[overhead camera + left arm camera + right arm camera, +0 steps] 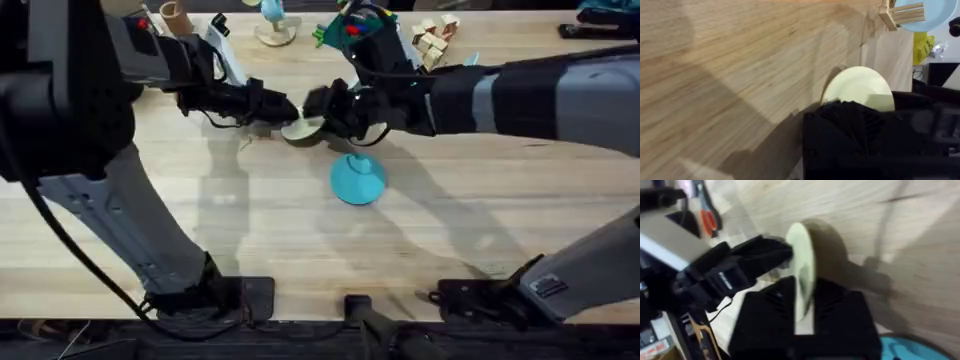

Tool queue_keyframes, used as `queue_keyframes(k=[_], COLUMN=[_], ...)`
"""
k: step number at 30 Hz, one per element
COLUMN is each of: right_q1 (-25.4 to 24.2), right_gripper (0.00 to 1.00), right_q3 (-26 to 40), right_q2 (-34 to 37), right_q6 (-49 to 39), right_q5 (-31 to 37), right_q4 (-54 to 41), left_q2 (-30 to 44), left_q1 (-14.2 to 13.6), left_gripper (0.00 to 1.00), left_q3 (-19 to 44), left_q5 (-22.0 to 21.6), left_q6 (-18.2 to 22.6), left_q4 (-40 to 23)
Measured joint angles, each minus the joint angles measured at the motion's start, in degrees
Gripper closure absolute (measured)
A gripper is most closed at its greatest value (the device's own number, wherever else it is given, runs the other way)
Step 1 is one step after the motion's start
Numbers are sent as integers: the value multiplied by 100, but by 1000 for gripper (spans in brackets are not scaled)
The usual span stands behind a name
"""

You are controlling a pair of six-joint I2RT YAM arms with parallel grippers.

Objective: Pick up the plates from the table one by one and place each into a slot on the dish rack.

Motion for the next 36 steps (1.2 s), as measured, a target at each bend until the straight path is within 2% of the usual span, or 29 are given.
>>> queue_keyframes(k=[2, 5, 20, 28, 36], right_q1=[0, 0, -7, -241, -686], right_gripper=[879, 956, 972, 970, 970], right_q3=[0, 0, 2, 20, 22], right_q2=[4, 5, -4, -411, -1335], right_q6=[20, 25, -254, -452, -857], right_q5=[41, 43, 17, -9, 425], right_q4=[-97, -29, -23, -731, -2231], left_q2=[0, 0, -20, -755, -2383], left_q1=[11, 31, 48, -17, -79], left_gripper=[961, 960, 960, 960, 960], left_q3=[0, 15, 55, -57, -76], left_q5=[0, 1, -68, -1098, -2185], left_q6=[-2, -2, -3, -2, -40], left_q4=[-2, 0, -175, -756, -1175])
